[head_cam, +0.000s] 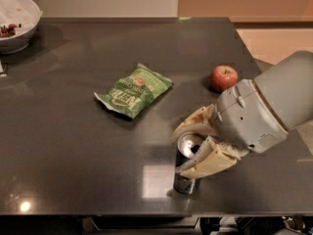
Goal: Pick redbull can
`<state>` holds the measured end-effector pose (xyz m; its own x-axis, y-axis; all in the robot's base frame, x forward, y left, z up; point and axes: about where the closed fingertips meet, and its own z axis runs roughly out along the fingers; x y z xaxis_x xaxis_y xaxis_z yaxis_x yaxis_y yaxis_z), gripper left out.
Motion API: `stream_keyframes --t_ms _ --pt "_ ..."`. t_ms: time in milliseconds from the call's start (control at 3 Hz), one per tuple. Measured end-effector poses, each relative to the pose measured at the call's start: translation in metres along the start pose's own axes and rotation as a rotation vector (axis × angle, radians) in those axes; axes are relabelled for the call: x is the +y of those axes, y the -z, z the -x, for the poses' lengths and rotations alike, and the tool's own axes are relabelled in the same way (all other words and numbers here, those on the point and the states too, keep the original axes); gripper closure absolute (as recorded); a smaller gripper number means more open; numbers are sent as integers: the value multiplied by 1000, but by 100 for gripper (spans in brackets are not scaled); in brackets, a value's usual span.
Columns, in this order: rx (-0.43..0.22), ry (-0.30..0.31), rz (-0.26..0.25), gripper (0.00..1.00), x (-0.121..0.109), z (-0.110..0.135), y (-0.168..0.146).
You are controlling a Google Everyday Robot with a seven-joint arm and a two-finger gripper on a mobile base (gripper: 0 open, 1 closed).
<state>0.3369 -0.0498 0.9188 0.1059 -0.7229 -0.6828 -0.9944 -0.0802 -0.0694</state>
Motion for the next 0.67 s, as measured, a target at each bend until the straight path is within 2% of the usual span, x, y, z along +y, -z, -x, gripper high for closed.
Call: stream_keyframes --t_ms 333,667 --pt "-10 -19 -7 100 -12 8 20" --pt "-32 -46 -9 100 -29 20 51"
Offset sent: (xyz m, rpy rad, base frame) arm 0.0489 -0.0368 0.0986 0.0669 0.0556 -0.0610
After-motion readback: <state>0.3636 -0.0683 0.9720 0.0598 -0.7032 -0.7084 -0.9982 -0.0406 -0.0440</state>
